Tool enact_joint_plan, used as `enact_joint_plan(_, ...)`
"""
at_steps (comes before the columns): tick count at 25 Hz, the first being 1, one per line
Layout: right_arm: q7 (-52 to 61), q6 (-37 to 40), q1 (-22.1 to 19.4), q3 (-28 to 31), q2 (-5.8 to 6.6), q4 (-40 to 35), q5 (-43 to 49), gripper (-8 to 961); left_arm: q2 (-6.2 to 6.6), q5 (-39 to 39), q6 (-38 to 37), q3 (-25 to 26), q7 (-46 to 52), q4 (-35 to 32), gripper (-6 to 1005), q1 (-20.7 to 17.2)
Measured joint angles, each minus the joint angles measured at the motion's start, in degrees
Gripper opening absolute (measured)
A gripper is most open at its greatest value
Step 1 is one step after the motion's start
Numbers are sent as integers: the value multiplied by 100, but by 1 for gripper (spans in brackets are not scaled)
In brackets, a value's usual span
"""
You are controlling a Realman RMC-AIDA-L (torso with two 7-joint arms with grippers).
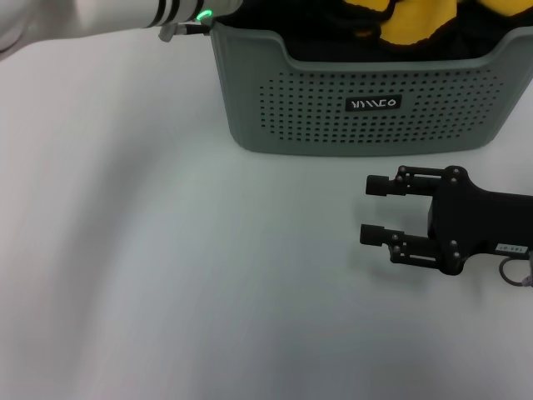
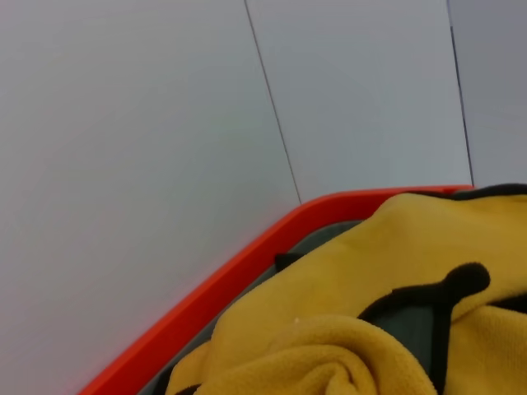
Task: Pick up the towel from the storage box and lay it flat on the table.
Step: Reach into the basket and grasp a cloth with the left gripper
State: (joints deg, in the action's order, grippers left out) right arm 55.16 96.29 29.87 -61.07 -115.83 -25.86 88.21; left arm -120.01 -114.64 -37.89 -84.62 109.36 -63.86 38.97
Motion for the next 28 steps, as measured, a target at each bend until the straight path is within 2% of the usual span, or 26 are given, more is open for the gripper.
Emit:
enact_joint_plan(12,-8,-6,-33,20,5,-2,-82,572,-1,545,35,66,-23,-85,292,-147)
enact_joint_plan(17,-120,28,-144,68,16,-14,-236,572,17,1661,-134,253,-361,-284,88,-440)
enact_joint_plan(18,-131,41,-154,74,19,-21,-240,571,20,1925,-266,366,-500,-327,45,-520)
enact_joint_plan(22,-209,46,-158,78,21,-32,-241,571,21,2905,-1115,963,-968,-391,24,-741)
enact_joint_plan(28,-358,49,-144,78,11,-67,-296,570,22,4704,-3358,2171,-1500,-352,13,-1071)
